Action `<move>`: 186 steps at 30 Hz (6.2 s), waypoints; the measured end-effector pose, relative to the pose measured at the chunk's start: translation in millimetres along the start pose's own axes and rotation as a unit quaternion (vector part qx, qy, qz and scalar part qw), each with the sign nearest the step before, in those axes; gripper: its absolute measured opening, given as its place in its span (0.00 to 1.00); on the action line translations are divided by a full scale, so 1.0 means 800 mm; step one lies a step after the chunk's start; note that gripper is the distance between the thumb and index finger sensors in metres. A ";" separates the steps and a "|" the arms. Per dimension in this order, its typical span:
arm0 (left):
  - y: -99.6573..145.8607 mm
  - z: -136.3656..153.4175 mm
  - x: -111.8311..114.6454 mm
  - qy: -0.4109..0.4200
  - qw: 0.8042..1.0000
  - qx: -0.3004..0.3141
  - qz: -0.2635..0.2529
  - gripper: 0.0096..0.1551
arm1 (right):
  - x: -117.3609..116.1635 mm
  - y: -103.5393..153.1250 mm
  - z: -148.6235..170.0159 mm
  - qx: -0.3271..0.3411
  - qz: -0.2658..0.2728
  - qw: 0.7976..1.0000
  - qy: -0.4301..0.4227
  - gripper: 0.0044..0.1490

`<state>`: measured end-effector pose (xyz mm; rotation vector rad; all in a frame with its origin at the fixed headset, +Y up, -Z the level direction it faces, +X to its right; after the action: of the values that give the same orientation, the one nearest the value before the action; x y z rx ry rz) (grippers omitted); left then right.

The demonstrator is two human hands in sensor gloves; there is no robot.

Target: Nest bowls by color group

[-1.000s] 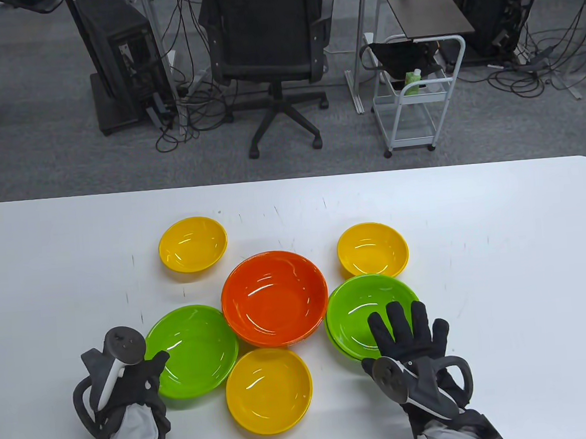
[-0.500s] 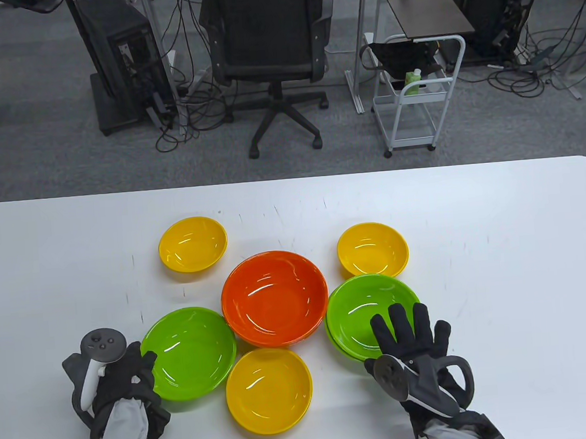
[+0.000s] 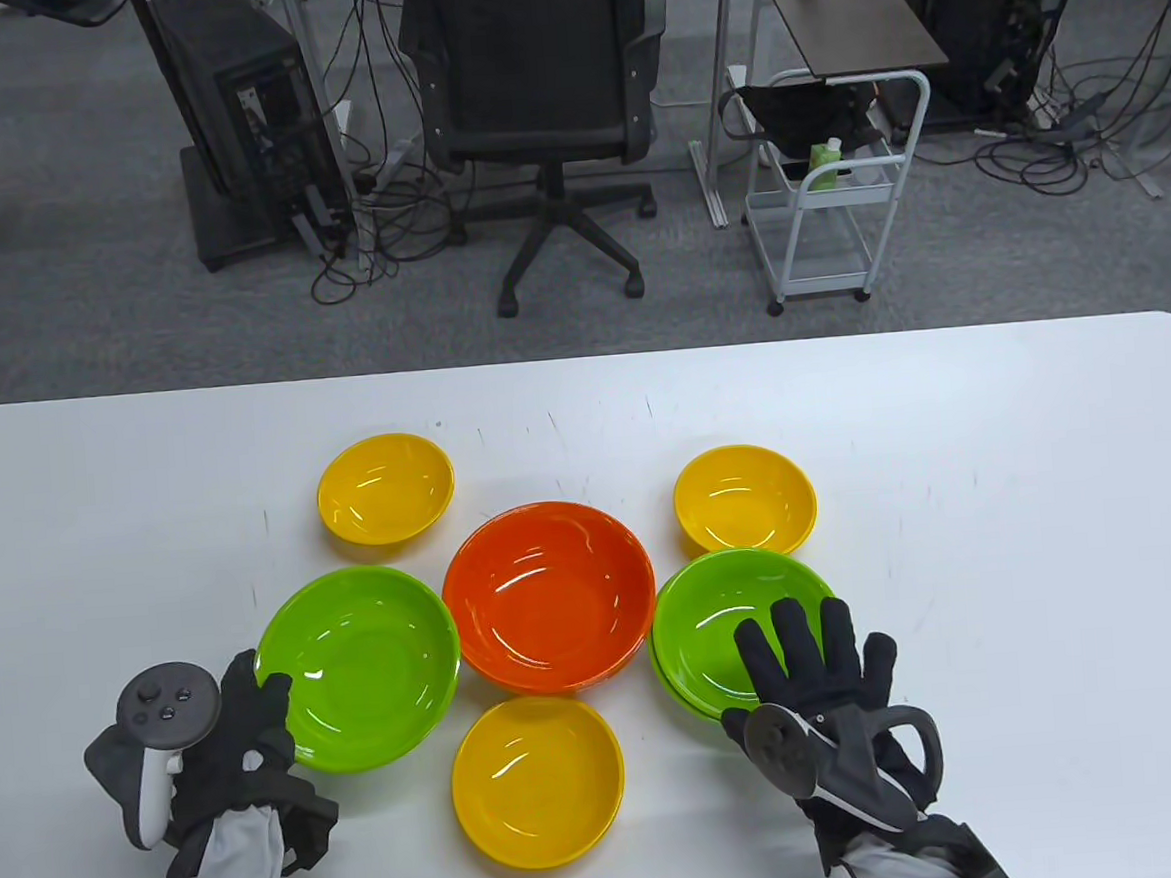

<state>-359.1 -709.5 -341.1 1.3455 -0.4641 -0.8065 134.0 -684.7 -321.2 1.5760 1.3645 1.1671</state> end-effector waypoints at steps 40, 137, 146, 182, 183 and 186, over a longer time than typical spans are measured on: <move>0.051 -0.259 0.122 -0.042 0.963 0.253 0.083 0.35 | 0.072 -0.040 0.007 -0.027 0.100 0.954 -0.280 0.41; 0.026 -0.103 0.086 -0.283 0.936 0.205 0.046 0.44 | -0.114 -0.192 0.239 -0.398 -0.245 0.833 -0.296 0.59; 0.025 -0.101 0.089 -0.289 0.934 0.203 0.053 0.44 | -0.144 -0.192 0.241 -0.412 -0.257 0.802 -0.347 0.48; 0.049 -0.229 0.056 -0.137 0.947 0.290 -0.020 0.47 | 0.044 -0.119 0.124 -0.176 -0.046 0.858 -0.480 0.39; 0.047 -0.238 0.055 -0.121 0.950 0.289 -0.016 0.49 | 0.049 -0.119 0.114 -0.165 -0.045 0.862 -0.477 0.39; 0.041 -0.257 0.057 -0.072 0.955 0.287 0.014 0.53 | 0.060 -0.117 0.084 -0.131 -0.047 0.875 -0.463 0.38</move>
<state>-174.2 -604.6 -356.1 1.8149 -0.8772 -0.7786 169.0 -619.6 -421.6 1.5212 0.5950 0.3735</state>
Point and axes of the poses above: the tracker on the back of each hand, its own z axis roughly to the little-finger side, its own y axis roughly from the fingertips to the wrist, x = y × z, the point moved 5 cm from there along -y, roughly from the wrist to the fingertips, and after that the axes turned 8 degrees about x, right-handed, at the moved point
